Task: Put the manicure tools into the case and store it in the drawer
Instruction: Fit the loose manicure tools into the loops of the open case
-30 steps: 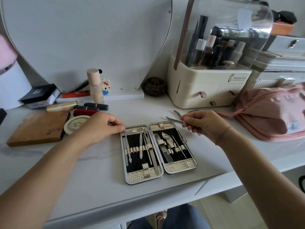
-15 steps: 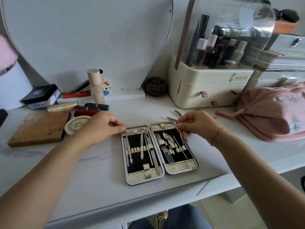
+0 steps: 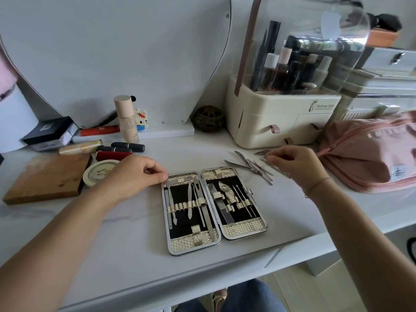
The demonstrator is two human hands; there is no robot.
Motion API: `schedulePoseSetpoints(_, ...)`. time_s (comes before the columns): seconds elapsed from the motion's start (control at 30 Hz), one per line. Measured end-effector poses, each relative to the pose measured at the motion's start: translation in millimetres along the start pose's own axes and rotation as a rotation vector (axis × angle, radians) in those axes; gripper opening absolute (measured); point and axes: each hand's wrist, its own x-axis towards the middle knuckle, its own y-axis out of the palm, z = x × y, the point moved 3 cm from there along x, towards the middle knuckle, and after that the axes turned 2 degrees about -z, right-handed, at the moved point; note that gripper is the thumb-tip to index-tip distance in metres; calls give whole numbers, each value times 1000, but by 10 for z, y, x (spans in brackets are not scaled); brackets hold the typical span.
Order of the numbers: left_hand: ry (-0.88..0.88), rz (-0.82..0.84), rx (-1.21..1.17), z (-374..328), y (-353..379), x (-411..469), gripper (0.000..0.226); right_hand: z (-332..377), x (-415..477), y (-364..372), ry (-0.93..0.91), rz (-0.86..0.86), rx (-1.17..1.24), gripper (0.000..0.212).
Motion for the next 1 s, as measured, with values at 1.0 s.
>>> schedulePoseSetpoints(1.0,-8,14,-20,-4,-3,-4,7,8,-227,-12,135,184,109,8)
